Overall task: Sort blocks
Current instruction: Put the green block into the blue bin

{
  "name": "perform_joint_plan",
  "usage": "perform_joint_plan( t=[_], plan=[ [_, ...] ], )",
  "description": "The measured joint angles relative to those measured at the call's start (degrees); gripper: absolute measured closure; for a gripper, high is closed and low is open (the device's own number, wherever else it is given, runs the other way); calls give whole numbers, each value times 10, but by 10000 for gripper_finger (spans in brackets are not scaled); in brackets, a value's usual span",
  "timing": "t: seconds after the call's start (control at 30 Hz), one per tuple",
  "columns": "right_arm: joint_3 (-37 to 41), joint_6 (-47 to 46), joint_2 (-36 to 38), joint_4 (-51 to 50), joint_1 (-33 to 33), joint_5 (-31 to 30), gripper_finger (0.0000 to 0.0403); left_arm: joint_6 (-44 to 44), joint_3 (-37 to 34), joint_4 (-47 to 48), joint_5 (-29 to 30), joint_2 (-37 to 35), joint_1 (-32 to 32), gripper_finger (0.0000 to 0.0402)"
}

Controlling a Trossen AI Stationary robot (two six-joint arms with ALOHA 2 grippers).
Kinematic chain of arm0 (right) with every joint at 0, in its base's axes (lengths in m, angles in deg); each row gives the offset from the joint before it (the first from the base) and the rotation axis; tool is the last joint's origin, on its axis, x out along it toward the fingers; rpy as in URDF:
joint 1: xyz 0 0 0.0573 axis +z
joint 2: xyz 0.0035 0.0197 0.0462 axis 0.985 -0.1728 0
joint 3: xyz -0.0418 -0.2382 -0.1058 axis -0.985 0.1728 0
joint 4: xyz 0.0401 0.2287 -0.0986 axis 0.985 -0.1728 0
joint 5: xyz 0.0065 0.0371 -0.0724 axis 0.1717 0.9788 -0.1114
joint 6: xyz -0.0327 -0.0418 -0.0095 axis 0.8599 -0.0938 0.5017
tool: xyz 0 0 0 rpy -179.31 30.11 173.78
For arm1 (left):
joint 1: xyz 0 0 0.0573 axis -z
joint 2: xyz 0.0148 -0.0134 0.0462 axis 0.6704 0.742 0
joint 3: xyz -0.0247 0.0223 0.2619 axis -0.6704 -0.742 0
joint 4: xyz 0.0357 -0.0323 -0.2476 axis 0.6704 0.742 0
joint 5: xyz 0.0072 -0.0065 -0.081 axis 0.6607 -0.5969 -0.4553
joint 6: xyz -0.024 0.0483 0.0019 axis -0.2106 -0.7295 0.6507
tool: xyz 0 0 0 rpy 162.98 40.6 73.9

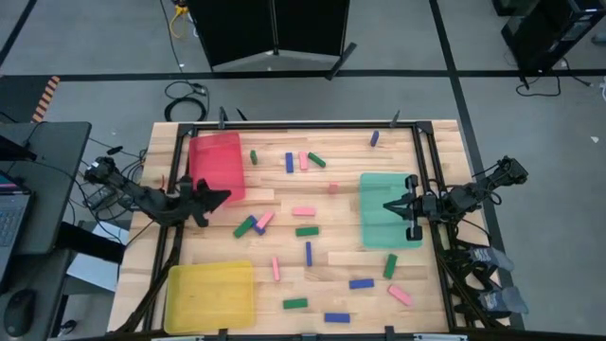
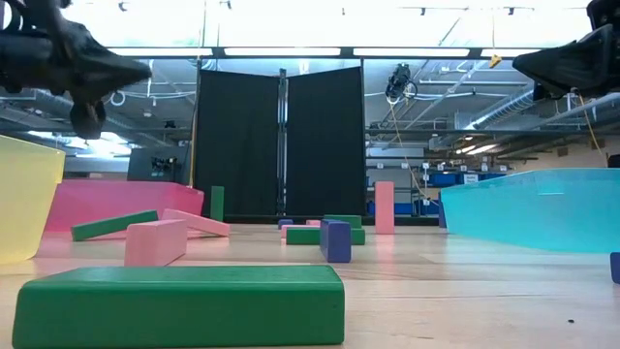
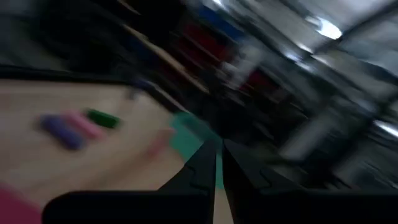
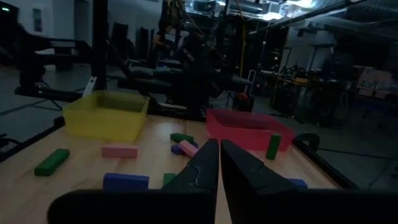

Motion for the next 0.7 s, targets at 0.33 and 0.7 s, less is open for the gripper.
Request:
perform_joint_plan(
  t=[0.33,0.7],
  plan=[
    [0,-44,0,83,0,5,373,-29,46,-58,106,151,-54,338],
    [0,-30,0,280,-39,-20,373,-28,294,94,21,464,-221,179]
  ],
)
